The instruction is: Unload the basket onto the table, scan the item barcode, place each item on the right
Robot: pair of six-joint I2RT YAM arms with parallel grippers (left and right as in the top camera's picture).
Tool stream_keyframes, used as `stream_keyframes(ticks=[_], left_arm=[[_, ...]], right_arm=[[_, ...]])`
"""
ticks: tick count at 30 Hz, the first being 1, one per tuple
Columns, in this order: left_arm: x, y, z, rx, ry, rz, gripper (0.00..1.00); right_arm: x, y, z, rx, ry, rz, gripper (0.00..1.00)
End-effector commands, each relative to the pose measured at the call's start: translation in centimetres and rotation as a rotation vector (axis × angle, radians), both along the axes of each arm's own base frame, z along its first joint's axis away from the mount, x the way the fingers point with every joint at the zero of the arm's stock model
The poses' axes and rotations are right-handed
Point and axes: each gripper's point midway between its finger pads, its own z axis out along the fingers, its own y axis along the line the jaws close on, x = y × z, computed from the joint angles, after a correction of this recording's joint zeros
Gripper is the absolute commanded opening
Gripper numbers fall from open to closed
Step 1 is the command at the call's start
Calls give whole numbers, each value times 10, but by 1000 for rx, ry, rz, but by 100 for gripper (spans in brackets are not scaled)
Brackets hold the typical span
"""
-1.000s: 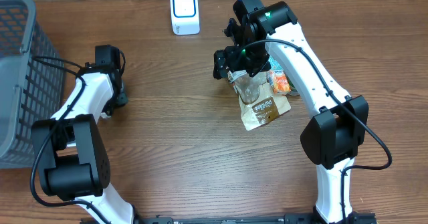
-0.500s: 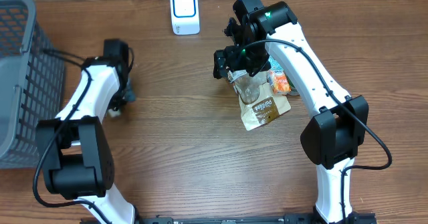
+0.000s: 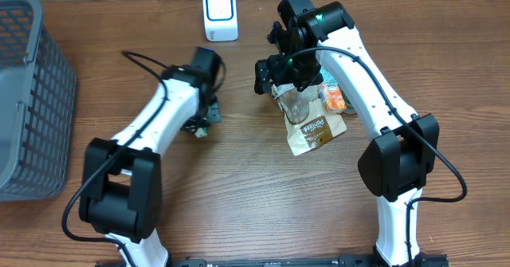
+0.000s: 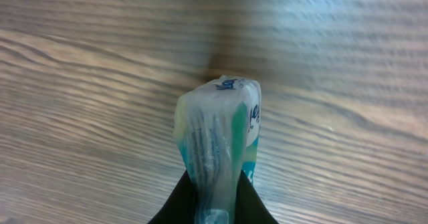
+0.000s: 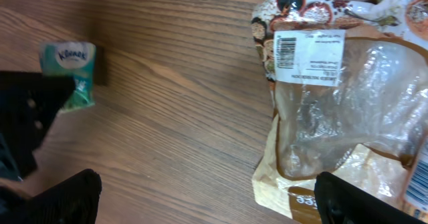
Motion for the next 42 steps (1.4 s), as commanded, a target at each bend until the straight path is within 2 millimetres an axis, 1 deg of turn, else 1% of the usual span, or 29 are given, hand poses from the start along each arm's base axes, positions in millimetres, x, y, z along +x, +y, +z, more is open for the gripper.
stream_keyframes(ticks=[1, 2, 3, 4, 6, 7, 10, 14, 16, 18, 19, 22, 23, 24, 25, 26, 27, 28, 30, 31, 34, 35, 38, 42], left_arm=[[5, -13, 2, 45, -59, -2, 25], [6, -20, 3, 40, -71, -18, 40], [9, -28, 4, 32, -92, -34, 50], [12, -32, 4, 27, -106, -41, 55], [19, -34, 10, 16, -131, -37, 62], [26, -26, 20, 12, -141, -1, 64], [37, -3, 46, 5, -150, 76, 61], [54, 36, 92, -43, -189, 189, 56], [60, 53, 112, -98, -211, 229, 55], [64, 65, 125, -162, -223, 234, 54], [65, 71, 128, -191, -224, 237, 54], [62, 92, 126, -238, -205, 275, 53], [59, 100, 123, -234, -196, 295, 54], [57, 107, 120, -229, -187, 312, 54], [55, 111, 119, -226, -183, 323, 54], [53, 118, 116, -221, -176, 341, 55], [52, 122, 115, -219, -173, 350, 57], [51, 127, 114, -213, -173, 362, 63], [51, 133, 114, -193, -179, 373, 65], [51, 135, 114, -184, -182, 375, 68], [52, 148, 115, -120, -195, 379, 79], [53, 152, 116, -99, -199, 339, 84], [55, 159, 117, -86, -204, 280, 86], [55, 170, 118, -78, -208, 281, 91]], right_arm=[[7, -5, 8, -20, -44, -10, 100], [7, -6, 8, -23, -45, -11, 100], [8, -5, 8, -22, -48, -11, 100], [9, -5, 8, -20, -52, -11, 100], [11, -4, 9, -17, -61, -11, 100], [13, -4, 9, -14, -67, -11, 100], [16, -2, 10, -9, -79, -12, 100], [22, 1, 12, 5, -104, -16, 100], [24, 6, 14, 33, -112, -11, 100], [23, 15, 15, 73, -107, -1, 95], [21, 21, 14, 97, -98, 2, 90], [17, 30, 6, 125, -65, -31, 76], [16, 32, 2, 125, -52, -49, 73], [14, 34, -3, 124, -37, -67, 69], [12, 36, -7, 123, -24, -82, 67], [6, 41, -18, 117, 5, -110, 62], [3, 43, -23, 114, 19, -121, 61], [-5, 50, -37, 108, 46, -142, 60], [-11, 56, -50, 105, 71, -170, 60], [-14, 58, -56, 105, 80, -183, 59], [-21, 66, -72, 106, 98, -211, 53], [-25, 72, -82, 111, 100, -217, 51], [-30, 80, -92, 120, 98, -218, 51], [-33, 88, -99, 131, 83, -204, 50]])
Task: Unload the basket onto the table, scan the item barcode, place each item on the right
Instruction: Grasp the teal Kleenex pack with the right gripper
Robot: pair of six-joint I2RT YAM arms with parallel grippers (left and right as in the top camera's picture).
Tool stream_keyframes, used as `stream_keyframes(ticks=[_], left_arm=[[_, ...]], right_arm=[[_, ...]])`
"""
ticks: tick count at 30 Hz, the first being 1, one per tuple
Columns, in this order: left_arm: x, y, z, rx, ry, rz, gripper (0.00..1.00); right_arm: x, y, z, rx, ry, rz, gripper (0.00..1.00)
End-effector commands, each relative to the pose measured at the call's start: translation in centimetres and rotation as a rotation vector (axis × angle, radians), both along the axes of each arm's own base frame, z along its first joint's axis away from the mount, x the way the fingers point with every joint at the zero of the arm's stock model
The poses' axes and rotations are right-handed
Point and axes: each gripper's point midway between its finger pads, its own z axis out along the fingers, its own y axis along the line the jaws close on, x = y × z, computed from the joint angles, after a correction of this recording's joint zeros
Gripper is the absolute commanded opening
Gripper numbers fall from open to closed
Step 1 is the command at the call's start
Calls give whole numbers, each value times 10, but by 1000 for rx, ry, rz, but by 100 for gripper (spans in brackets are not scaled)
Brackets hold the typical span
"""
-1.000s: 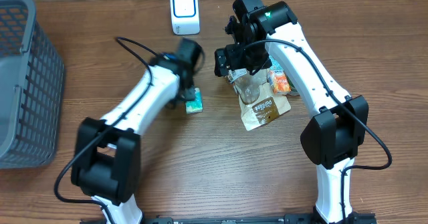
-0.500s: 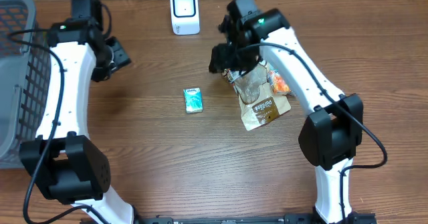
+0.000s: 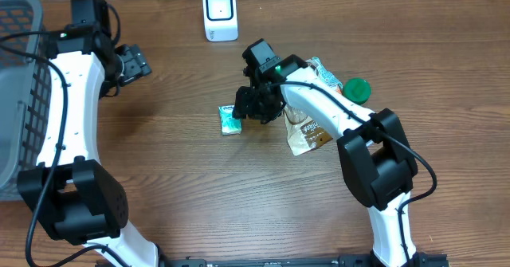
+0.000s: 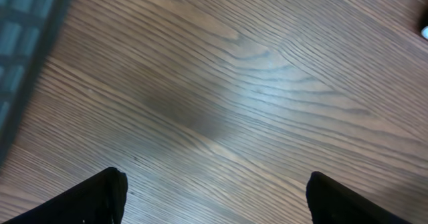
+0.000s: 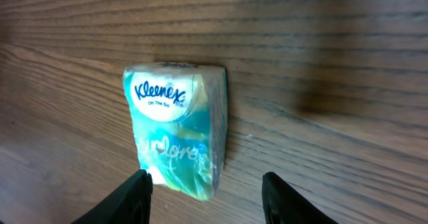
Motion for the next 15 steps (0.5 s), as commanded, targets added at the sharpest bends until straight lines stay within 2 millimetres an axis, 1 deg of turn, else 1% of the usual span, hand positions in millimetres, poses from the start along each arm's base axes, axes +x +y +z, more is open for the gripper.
stream_keyframes(ticks=[1, 4, 8, 15], left_arm=[[-5, 18, 4, 43, 0, -26, 93], [-5, 23, 4, 44, -1, -14, 96], [-5, 23, 4, 44, -2, -13, 100], [-5, 22, 4, 43, -3, -13, 100]], right_arm=[[-3, 7, 0, 11, -3, -20, 50], [-1, 9, -4, 18, -11, -34, 50], [-4, 6, -12, 12, -4, -44, 47], [-10, 5, -21, 5, 8, -38, 46]])
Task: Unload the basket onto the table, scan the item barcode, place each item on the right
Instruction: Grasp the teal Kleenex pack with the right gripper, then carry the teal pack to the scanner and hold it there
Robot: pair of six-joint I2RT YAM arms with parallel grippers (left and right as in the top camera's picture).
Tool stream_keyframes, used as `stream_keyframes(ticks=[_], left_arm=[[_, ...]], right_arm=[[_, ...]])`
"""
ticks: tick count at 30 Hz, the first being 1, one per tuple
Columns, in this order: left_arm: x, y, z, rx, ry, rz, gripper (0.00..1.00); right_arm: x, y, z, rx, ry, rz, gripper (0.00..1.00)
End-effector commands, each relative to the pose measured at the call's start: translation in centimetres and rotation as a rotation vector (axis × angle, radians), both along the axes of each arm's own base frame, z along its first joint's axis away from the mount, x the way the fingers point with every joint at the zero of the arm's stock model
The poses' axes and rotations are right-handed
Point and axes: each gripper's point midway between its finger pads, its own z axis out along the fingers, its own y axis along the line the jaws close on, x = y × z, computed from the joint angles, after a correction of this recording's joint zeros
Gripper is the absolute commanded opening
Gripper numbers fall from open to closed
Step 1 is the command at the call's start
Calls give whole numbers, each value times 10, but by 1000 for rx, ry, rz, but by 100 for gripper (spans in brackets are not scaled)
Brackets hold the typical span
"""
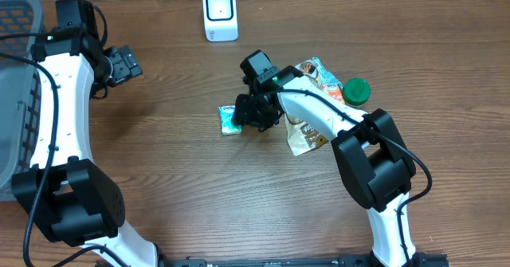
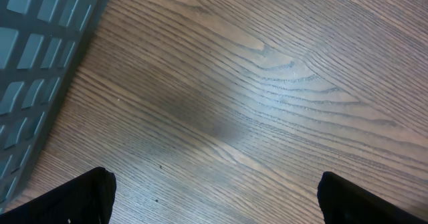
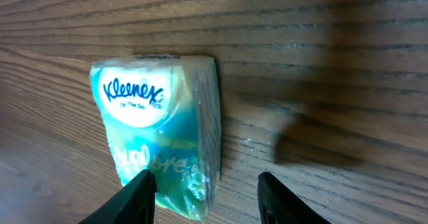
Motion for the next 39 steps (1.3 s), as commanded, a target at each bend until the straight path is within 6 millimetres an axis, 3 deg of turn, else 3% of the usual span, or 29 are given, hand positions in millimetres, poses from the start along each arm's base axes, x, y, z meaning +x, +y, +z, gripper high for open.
stream_keyframes(ticks=[1, 10, 14, 17, 21, 26, 29, 30, 31, 37, 39], left_arm=[[-2, 1, 4, 17, -6, -18, 100], [-2, 1, 4, 18, -6, -18, 100], [-2, 1, 4, 18, -6, -18, 100], [-2, 1, 4, 18, -6, -18, 100], [-2, 1, 4, 18, -6, -18, 99], [-2, 1, 4, 18, -6, -18, 100], [-2, 1, 4, 18, -6, -18, 100], [-2, 1, 4, 17, -6, -19, 99], [-2, 1, 4, 18, -6, -18, 100], [-2, 1, 4, 18, -6, -18, 100], [-2, 1, 4, 18, -6, -18, 100]], right_arm=[[-2, 2, -1, 2, -9, -1, 46], [-5, 8, -3, 19, -14, 11, 46], [-10, 9, -11, 16, -8, 16, 40], [-13, 8, -20, 6, 15, 1, 29], [-13, 8, -20, 8, 17, 2, 7], [-17, 15, -10, 86, 58, 17, 4], [-16, 23, 17, 227, 82, 72, 4], [-15, 27, 39, 319, 84, 106, 4], [-14, 28, 47, 353, 83, 119, 4], [0, 15, 150, 712, 16, 219, 4], [3, -2, 197, 883, -14, 266, 4]])
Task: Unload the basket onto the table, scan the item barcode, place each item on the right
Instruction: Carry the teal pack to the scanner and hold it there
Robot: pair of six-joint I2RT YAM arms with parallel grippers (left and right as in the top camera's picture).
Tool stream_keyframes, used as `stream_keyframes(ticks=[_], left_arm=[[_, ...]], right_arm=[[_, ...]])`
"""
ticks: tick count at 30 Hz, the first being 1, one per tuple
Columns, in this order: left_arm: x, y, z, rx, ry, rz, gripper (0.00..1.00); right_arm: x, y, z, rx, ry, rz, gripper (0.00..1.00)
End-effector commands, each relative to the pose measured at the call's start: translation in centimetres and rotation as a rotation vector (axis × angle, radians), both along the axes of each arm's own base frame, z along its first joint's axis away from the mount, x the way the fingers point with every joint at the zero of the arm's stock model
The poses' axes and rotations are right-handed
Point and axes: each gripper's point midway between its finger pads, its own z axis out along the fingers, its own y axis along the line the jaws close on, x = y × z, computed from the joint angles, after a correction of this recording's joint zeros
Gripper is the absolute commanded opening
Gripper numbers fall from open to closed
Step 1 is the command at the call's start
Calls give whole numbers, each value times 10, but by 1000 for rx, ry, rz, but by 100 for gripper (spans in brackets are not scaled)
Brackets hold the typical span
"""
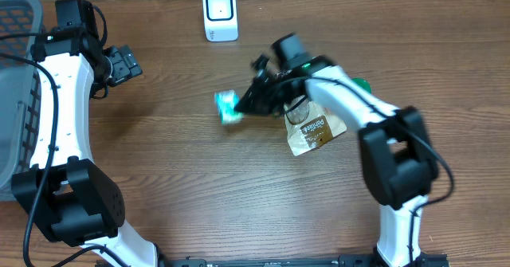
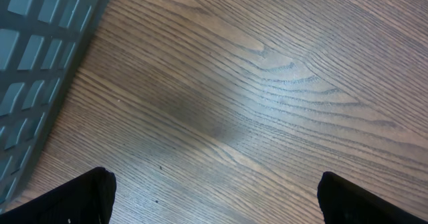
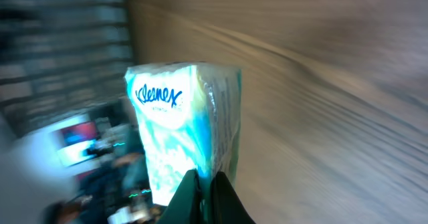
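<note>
A small teal and white Kleenex tissue pack [image 1: 226, 106] [image 3: 180, 134] is pinched at its lower edge by my right gripper [image 1: 253, 97] [image 3: 207, 197], which is shut on it and holds it off the wooden table, left of the brown pouch. The white barcode scanner [image 1: 219, 13] stands at the back centre, apart from the pack. My left gripper [image 1: 124, 63] [image 2: 214, 194] hangs open at the far left near the basket, with only bare wood between its fingers. The right wrist view is motion-blurred.
A grey mesh basket [image 1: 17, 100] [image 2: 33, 30] fills the left edge. A brown pouch with a clear window [image 1: 312, 128] lies right of centre with other packets behind it, and a green lid [image 1: 363, 84] peeks out behind the right arm.
My right gripper was open around the tissue pack lying on the table; now it is shut on the pack and holds it raised and turned. The left arm has not moved.
First my left gripper was shut on the tissue pack near mid-table while the right gripper hung open over the brown pouch. Then the pack lay on the table, the left gripper open by the basket, the right gripper open over the pack. Now the right gripper holds it up.
</note>
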Motion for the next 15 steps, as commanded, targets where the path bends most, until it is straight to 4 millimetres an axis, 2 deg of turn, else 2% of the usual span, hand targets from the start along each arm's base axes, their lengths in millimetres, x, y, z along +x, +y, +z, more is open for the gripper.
stream_keyframes(ticks=[1, 3, 6, 15], left_arm=[[-2, 1, 4, 17, -4, -18, 100], [-2, 1, 4, 17, -3, -19, 100], [-2, 1, 4, 17, -4, -19, 99], [-2, 1, 4, 17, -4, -19, 99]], right_arm=[[-7, -10, 120, 378, -115, 128, 4], [-10, -21, 145, 493, -109, 170, 4], [-13, -33, 170, 608, -68, 223, 4], [3, -39, 181, 572, 64, 159, 4]])
